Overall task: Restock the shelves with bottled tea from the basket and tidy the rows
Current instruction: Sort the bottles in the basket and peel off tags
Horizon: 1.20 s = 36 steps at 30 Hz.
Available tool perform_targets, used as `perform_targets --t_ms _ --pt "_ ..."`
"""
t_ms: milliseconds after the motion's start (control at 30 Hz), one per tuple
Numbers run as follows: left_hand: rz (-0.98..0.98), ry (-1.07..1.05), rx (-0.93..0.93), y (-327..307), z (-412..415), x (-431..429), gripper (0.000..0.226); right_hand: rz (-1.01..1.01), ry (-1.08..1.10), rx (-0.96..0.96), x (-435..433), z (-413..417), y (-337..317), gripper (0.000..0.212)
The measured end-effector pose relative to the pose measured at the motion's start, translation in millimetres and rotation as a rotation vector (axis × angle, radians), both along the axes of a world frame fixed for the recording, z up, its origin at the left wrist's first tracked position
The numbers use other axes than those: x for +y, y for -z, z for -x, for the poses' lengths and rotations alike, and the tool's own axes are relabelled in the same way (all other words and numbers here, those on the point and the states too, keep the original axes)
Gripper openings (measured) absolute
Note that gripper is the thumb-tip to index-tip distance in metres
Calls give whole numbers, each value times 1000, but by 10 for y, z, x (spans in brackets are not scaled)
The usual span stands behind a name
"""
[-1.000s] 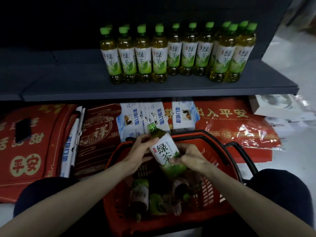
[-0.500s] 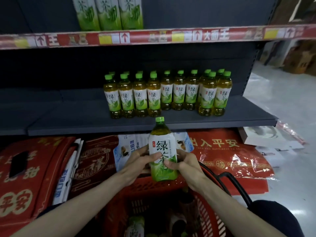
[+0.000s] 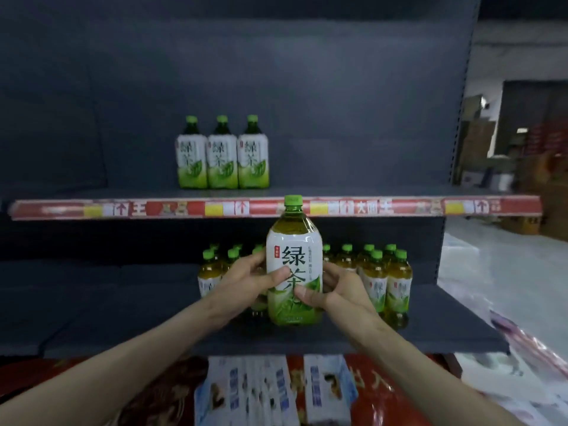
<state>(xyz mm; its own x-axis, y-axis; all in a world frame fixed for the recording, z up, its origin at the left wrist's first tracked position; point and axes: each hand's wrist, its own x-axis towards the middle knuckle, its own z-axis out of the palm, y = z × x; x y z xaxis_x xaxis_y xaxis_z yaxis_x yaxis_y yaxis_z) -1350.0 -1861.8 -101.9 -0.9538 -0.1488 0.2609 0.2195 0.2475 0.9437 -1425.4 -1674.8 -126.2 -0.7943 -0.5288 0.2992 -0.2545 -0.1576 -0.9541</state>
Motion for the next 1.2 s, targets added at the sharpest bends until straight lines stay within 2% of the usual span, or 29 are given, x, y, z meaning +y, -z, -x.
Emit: perform_targets --t_ms 300,400,500,667,900,1033,1200 --pt "129 -34 311 -1261 390 -421 35 80 -21 223 -503 376 -1365 50" --pt "167 -86 369 -1527 611 -620 28 59 8 272 -744 573 -1675 44" --pt "173 -125 378 -1696 863 -806 31 42 44 279 -982 820 -1863 40" --pt "169 -175 318 -1766 1328 -966 30 5 103 226 -1242 1301 -1976 37" --pt "175 -137 189 -1647 1847 -996 37 -68 168 151 -1346 1883 -1813 33" --pt "150 -124 188 -1596 2065 -967 38 -55 177 136 -1336 2075 -1744 30" --pt "43 -180 190 -1528 2183 -831 22 -95 222 148 -1296 2218 -1691 29"
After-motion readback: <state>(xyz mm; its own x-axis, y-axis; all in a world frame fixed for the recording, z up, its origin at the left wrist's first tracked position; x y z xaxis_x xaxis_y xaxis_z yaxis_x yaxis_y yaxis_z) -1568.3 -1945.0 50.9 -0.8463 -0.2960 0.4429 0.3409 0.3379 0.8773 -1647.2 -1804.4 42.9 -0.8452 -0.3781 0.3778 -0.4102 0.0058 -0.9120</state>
